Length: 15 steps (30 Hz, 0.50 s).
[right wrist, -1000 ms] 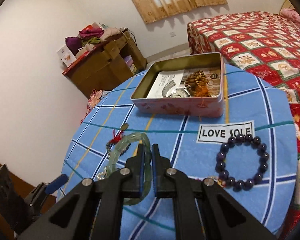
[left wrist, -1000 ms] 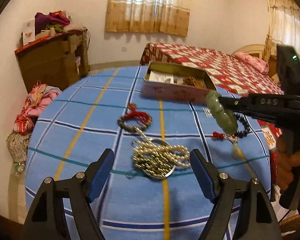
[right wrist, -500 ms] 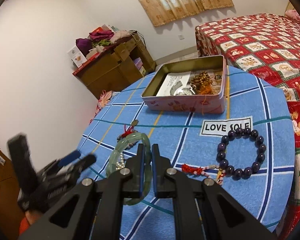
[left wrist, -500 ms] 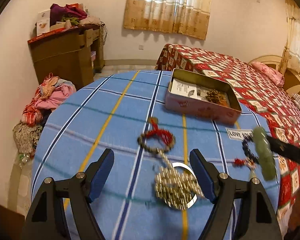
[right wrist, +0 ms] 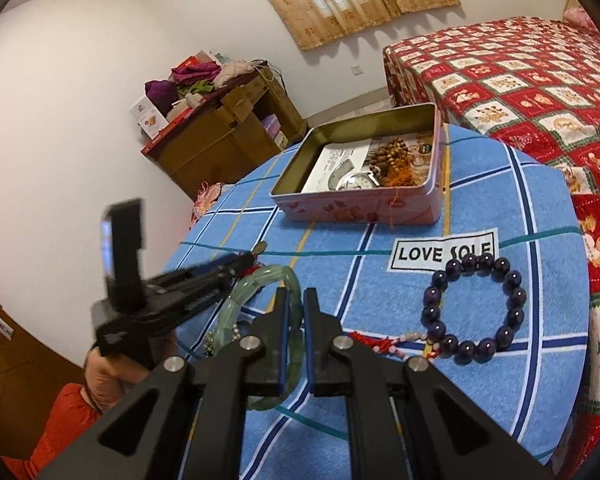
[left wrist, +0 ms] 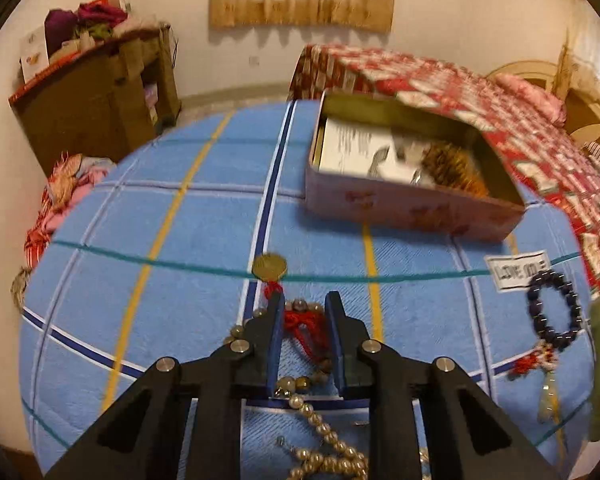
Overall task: Organize jewelry
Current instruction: 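Lift the jade bangle with the right tool while the left tool grasps the red-tasseled bead bracelet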
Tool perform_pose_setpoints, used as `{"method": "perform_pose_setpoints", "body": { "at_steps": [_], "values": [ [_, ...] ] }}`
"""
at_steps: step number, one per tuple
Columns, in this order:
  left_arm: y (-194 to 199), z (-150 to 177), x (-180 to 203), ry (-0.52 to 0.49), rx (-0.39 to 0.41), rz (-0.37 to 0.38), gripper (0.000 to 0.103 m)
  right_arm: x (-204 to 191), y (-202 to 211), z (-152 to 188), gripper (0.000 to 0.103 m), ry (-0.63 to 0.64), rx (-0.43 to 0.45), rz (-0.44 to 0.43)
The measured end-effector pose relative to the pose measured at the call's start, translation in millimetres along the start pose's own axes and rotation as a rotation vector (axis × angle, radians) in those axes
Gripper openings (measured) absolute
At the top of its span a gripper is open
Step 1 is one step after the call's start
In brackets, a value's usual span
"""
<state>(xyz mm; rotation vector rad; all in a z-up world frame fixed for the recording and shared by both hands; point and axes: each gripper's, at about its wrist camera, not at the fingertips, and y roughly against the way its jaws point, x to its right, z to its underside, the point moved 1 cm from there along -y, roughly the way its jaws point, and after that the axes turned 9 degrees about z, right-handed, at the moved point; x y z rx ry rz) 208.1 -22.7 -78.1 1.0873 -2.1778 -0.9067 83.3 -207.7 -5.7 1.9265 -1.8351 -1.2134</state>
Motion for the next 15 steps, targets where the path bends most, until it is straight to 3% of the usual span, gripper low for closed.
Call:
{"method": "perform_pose_setpoints", "body": {
  "at_steps": [4,5,6,11,15],
  "values": [
    [-1.5,2.1,-1.4,0.000,0.010,-0.002,0.021,5.5,-2.0,-1.7,0.009,-0.012,-0.001,0.002],
    [-1.7,2.2,-2.0,0.000,0.013,-0.007,0.015,7.4,-3.5,-1.9,0.009,-0.021,-0.006,0.000],
    [-1.8,3.0,-3.0,0.005,0.012,-0.005,0.001,8.8,-4.3,-2.3,0.009,-0.027,-0.009,-0.001],
    [8.2,3.8,-8.9,0.030,0.040,0.022,0.000,13.5,-3.4,-2.3,0.009,-0.043,-0.006,-0.003],
    [43.8,-0.1,-14.4,0.053,0.135,0.047,0.000,14.4,1.2,-3.7,0.009,-0.043,0.007,0.000]
  ]
}}
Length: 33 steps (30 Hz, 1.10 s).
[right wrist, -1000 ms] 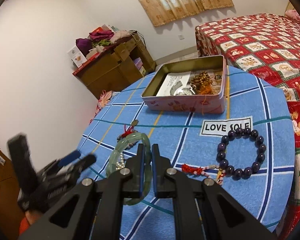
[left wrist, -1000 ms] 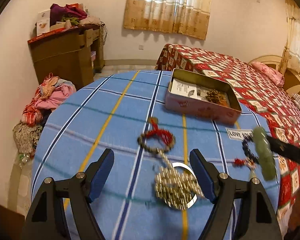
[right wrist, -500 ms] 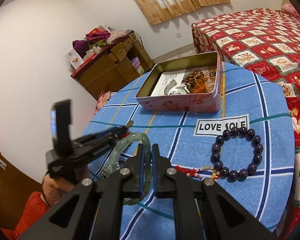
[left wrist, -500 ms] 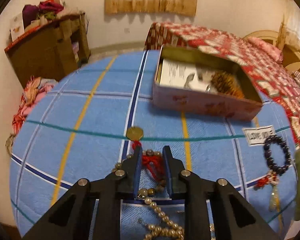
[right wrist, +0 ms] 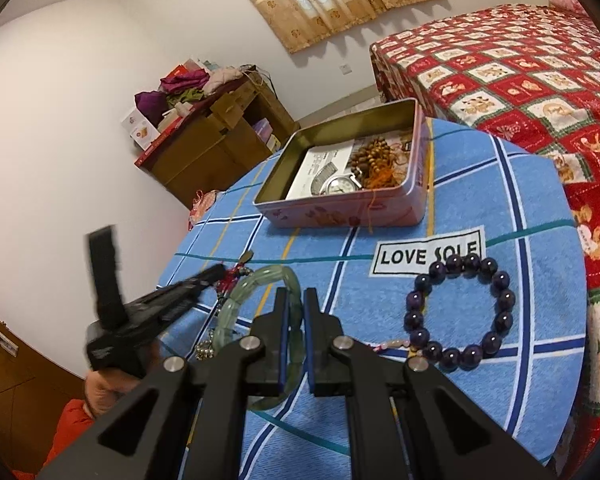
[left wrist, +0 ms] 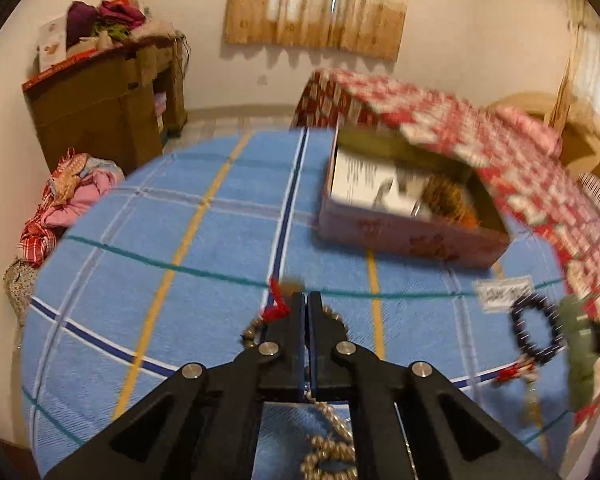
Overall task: Organize jewelry
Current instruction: 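Lift the jade bangle with the right tool while the left tool grasps the red-tasseled bead bracelet, then lower the bangle into the tin with the right tool while the left tool drops the bracelet in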
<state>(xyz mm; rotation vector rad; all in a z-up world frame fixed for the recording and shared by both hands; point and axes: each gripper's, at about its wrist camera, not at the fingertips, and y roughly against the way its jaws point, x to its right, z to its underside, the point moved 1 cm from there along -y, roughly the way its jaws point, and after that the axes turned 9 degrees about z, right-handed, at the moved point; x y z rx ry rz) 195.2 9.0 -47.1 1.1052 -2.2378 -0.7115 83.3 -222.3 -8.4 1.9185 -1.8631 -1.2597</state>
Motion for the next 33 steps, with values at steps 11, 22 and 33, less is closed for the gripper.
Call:
{"method": "perform_pose_setpoints", "body": {
  "at_steps": [11,22,33],
  "values": [
    [50.5,-28.4,8.9,-0.013,0.118,0.033,0.000,-6.4,7.1,0.1,0.009,0.005,0.016,-0.017],
    [35.0,-81.3,62.6,-0.142,0.189,0.117,0.000,4.4,13.2,-70.3,0.009,-0.015,0.151,0.009],
    [-62.1,-112.8,73.8,-0.176,0.115,0.114,0.000,24.1,-76.1,-126.2,0.009,-0.070,0.120,0.101]
  ]
}}
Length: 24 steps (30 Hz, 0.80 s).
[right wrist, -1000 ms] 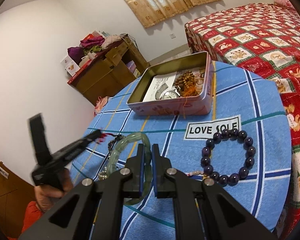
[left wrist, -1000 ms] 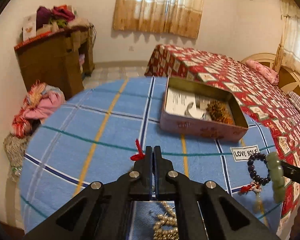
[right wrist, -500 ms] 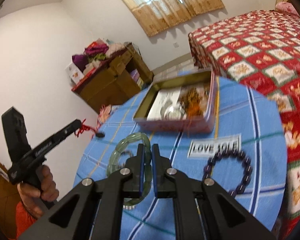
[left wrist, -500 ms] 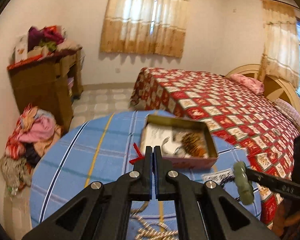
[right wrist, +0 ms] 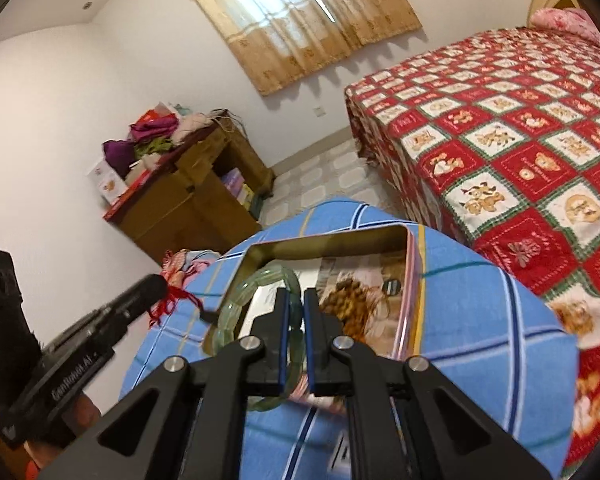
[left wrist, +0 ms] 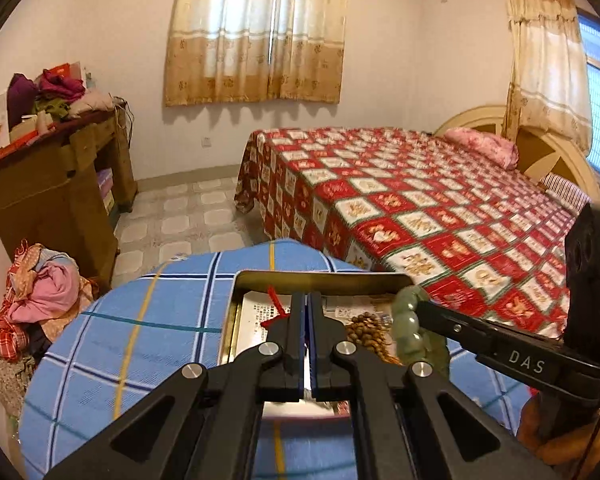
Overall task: Organize jewelry
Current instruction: 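Lower the bangle into the tin with the right tool while the left tool drops the bracelet in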
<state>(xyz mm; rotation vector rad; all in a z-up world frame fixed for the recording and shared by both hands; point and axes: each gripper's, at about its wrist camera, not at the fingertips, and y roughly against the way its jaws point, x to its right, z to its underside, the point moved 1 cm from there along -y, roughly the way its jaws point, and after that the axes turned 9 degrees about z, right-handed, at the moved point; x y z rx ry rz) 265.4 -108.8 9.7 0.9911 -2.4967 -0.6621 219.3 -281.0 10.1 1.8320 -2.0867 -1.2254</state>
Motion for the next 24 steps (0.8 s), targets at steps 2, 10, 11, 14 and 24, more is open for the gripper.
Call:
{"method": "perform_pose_setpoints", "body": {
  "at_steps": [2,10,11,14,24],
  "values": [
    [-17.2,3.4,-3.9,0.000,-0.026,-0.016,0.000,0.6,-17.4,-2.6,0.009,-0.018,-0.021,0.020],
    [-54.3,18.3,-16.0,0.013,-0.119,-0.091,0.000,-1.2,-53.2,-0.9,0.013,-0.022,-0.080,0.060],
    [-56.4,19.2,-17.1,0.015,-0.128,-0.103,0.000,-1.1,-54.6,0.3,0.015,-0.018,-0.086,0.057],
    [-58.7,20.6,-19.2,0.017,-0.161,-0.150,0.002,-0.3,-51.3,0.1,0.018,-0.024,-0.086,0.051],
    [7.3,11.9,-13.6,0.059,-0.070,-0.188,0.082,0.0,12.7,6.7,0.021,-0.056,-0.007,0.027]
  ]
}}
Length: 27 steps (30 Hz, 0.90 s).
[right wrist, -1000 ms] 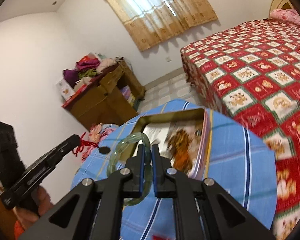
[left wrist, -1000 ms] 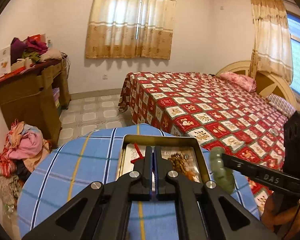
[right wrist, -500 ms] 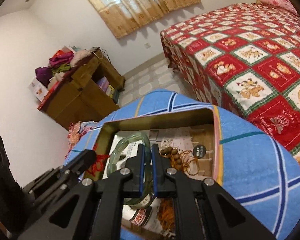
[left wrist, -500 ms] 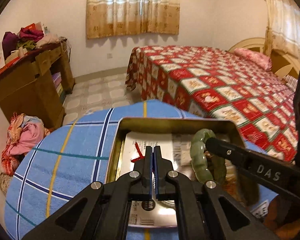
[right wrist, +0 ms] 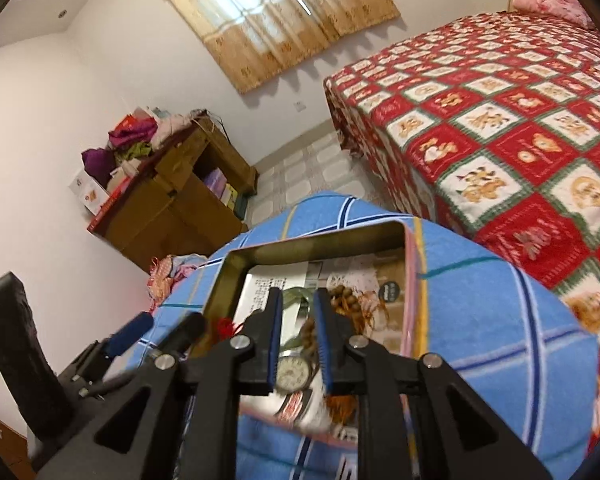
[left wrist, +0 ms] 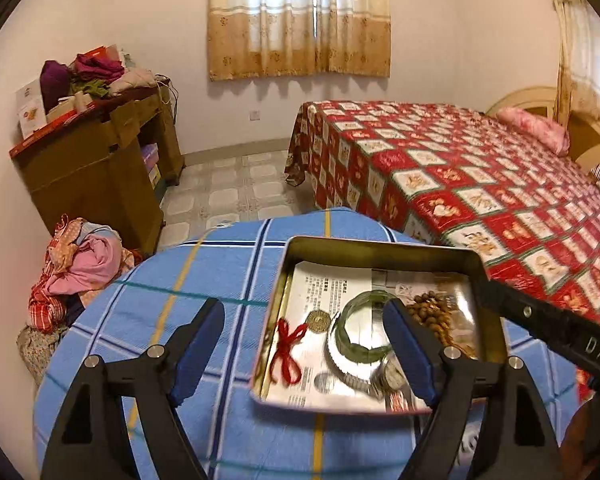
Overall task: Organize jewelry
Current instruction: 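Lower the bangle into the tin with the right tool while the left tool drops the bracelet in, then reach for and grasp the pearl necklace with the right tool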
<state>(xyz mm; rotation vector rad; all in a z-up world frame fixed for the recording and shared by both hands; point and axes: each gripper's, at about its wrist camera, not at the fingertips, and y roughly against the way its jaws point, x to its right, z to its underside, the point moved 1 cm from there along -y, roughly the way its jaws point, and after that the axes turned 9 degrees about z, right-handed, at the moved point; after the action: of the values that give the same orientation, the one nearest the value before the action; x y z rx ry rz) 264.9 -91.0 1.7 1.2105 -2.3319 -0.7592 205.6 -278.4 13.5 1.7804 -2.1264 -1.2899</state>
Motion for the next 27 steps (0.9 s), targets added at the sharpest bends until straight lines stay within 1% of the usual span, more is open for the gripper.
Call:
{"method": "perform_pose_setpoints", "body": {
  "at_steps": [3,4,6,8,9,10,15,19,22,24,27],
  "values": [
    [26.2,7.4,-11.3,0.035,0.017,-0.017,0.082,-4.4,22.7,14.3,0.021,0.024,0.011,-0.011],
    [40.9,13.7,-19.4,0.056,0.026,-0.021,0.082,-5.8,29.3,20.3,0.022,0.032,0.012,-0.019],
    [58.1,24.3,-27.5,0.080,0.038,-0.035,0.082,-9.0,39.7,34.1,0.025,0.046,-0.001,-0.042],
    [79.1,39.8,-37.9,0.101,0.052,-0.076,0.082,-11.6,48.1,48.1,0.031,0.064,-0.006,-0.052],
    [89.1,49.6,-42.5,0.108,0.057,-0.104,0.082,-14.2,52.3,58.0,0.039,0.081,-0.009,-0.055],
    [97.9,60.4,-45.9,0.114,0.056,-0.135,0.082,-17.4,56.0,67.0,0.044,0.101,-0.013,-0.059],
    [127.6,112.6,-47.3,0.106,0.029,-0.244,0.082,-32.1,66.2,111.3,0.045,0.231,-0.071,-0.095],
    [144.5,151.7,-50.7,0.158,0.007,-0.243,0.082,-35.4,67.8,139.5,0.045,0.287,-0.136,-0.121],
    [148.9,170.7,-51.9,0.185,-0.007,-0.242,0.082,-40.1,70.7,157.0,0.044,0.341,-0.161,-0.127],
    [152.0,179.8,-48.8,0.183,-0.012,-0.231,0.082,-46.0,73.0,165.6,0.044,0.376,-0.172,-0.145],
    [156.7,186.4,-41.0,0.149,-0.018,-0.242,0.082,-62.9,73.6,177.4,0.044,0.464,-0.180,-0.165]
  ]
}}
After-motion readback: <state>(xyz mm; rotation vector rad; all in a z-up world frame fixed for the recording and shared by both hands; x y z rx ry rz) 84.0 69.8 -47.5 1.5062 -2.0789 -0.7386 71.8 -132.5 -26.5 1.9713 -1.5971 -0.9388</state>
